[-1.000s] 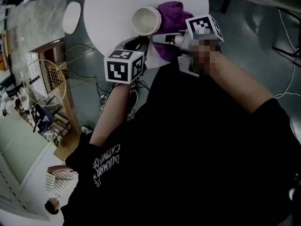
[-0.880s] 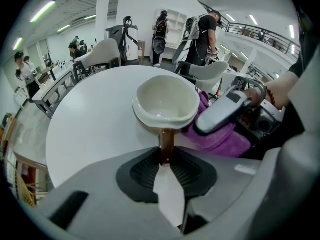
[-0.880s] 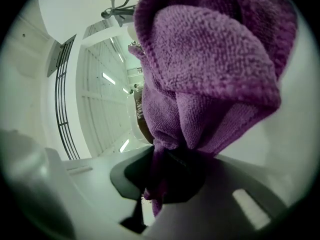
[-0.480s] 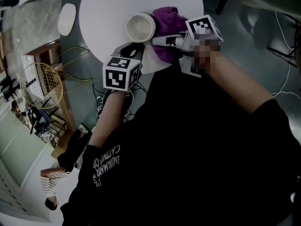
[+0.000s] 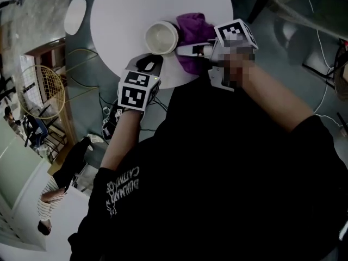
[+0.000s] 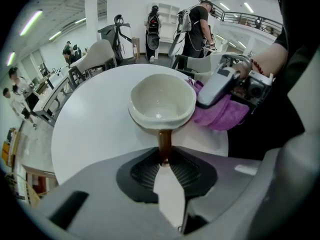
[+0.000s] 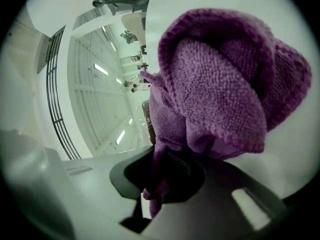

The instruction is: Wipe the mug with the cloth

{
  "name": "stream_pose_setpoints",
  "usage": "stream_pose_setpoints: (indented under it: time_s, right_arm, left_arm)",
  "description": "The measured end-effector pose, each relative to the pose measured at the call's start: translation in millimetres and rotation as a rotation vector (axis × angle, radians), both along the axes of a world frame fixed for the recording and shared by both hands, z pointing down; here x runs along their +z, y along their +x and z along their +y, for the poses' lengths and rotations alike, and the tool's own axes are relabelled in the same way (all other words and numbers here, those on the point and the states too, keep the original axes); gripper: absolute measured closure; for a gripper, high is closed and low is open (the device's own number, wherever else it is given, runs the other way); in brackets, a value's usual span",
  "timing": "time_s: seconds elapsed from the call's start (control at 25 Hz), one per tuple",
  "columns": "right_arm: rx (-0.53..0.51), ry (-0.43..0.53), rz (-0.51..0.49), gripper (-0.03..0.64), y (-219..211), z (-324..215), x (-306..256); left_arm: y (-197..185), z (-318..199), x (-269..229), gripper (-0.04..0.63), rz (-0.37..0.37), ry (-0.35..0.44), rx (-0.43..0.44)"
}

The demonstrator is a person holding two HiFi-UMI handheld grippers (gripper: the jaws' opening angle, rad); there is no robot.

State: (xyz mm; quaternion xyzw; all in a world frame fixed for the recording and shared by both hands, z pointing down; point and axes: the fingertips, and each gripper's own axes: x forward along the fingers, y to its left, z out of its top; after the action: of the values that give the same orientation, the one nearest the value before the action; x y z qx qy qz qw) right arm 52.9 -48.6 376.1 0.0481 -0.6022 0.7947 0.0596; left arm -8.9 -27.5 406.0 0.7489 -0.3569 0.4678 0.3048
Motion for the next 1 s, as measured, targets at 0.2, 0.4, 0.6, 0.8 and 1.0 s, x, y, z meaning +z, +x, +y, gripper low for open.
stream_pose_setpoints:
  time_s: [0.2,0.4,0.6,0.8,1.0]
  right_arm:
    - [-0.04,0.001,0.007,0.592,-1.6,1.6,-3.4]
    - [-0.073,-0.002,0.006,0.592,-3.2,5.4,-1.9]
    - [-0.094,0.004,-0.004,0.592,-5.7,5.3,-5.4]
    - [-0.118,0.019,0.002,0.592,-6.4,7.3,-6.3]
    - [-0.142,0.021,0.011,0.591,-7.8,4.7,-5.0]
  left_arm:
    - [-8.6,11.2,-1.4,0.526,-0.015,-0.006,-0.002]
    - [-14.8,22.3,0.9,0.526,-0.03,-0.007,0.0]
    - [-18.7,30.3,-2.3,0.526,-0.035,-0.004,-0.005]
    - [-17.4,40.4,-1.3,0.525,-0.028,0.007,-0.014]
    - [-19.0,45.8,-0.9,0.526,-0.047,0.011,-0.011]
